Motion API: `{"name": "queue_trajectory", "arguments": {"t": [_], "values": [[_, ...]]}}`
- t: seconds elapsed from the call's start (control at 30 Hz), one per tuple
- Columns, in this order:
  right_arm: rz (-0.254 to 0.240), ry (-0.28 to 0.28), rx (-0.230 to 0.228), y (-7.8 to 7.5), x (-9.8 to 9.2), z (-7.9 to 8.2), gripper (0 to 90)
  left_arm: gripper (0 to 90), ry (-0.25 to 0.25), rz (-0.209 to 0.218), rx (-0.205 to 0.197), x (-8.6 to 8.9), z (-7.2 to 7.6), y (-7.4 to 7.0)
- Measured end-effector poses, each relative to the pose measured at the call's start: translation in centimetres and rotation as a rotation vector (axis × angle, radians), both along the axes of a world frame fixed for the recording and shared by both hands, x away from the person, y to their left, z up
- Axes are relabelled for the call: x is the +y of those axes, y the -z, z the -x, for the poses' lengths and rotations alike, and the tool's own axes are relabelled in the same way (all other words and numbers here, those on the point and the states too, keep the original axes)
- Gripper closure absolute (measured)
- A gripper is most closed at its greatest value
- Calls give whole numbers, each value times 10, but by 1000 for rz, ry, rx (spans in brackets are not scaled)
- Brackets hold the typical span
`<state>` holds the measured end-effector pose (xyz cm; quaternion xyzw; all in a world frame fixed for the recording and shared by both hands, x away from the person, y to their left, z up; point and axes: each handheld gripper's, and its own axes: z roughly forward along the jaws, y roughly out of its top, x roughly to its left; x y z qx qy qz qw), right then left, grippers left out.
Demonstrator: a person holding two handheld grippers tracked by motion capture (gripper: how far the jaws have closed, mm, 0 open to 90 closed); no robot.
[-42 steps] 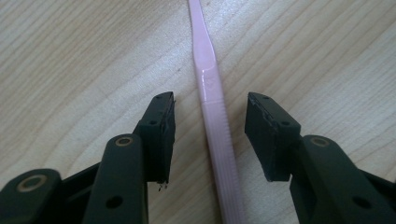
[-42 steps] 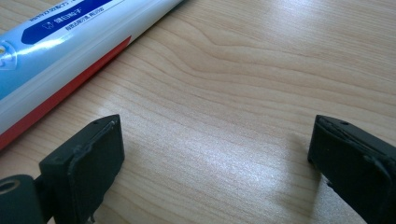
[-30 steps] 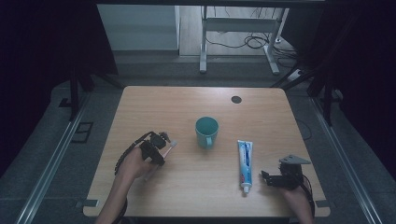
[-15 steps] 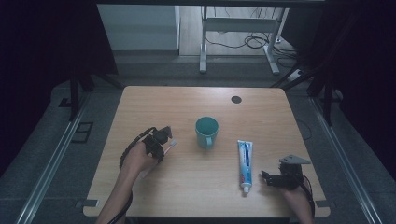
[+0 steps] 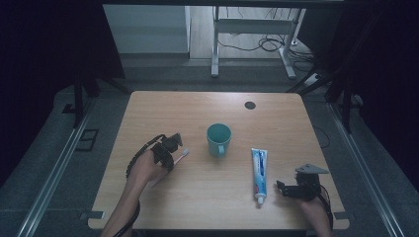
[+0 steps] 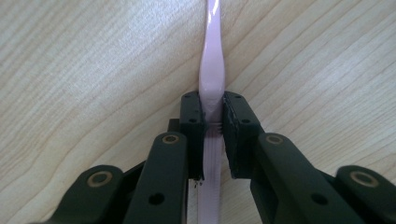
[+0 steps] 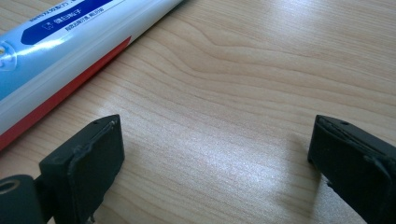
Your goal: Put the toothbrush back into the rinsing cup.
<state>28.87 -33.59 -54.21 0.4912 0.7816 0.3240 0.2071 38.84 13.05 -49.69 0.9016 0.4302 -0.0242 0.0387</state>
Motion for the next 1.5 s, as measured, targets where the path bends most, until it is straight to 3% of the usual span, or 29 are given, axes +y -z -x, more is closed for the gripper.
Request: {"name": "queue_trajectory", "arguments": {"t": [0.2,0.47,0.77,0.87,0.93,1.5], "values": [[0,0,0,0,0,0,37,790,0,34,-35,1,1,-10],[0,0,0,0,0,0,37,790,-10,109,-87,4,4,-22],[0,0,0,0,0,0,37,790,-12,188,-184,7,7,-38],[0,0,0,0,0,0,37,790,-9,211,-200,8,7,-42],[0,0,0,0,0,0,37,791,-9,237,-235,8,8,-46],[0,1,0,0,0,0,37,790,18,350,-387,2,14,-70]]}}
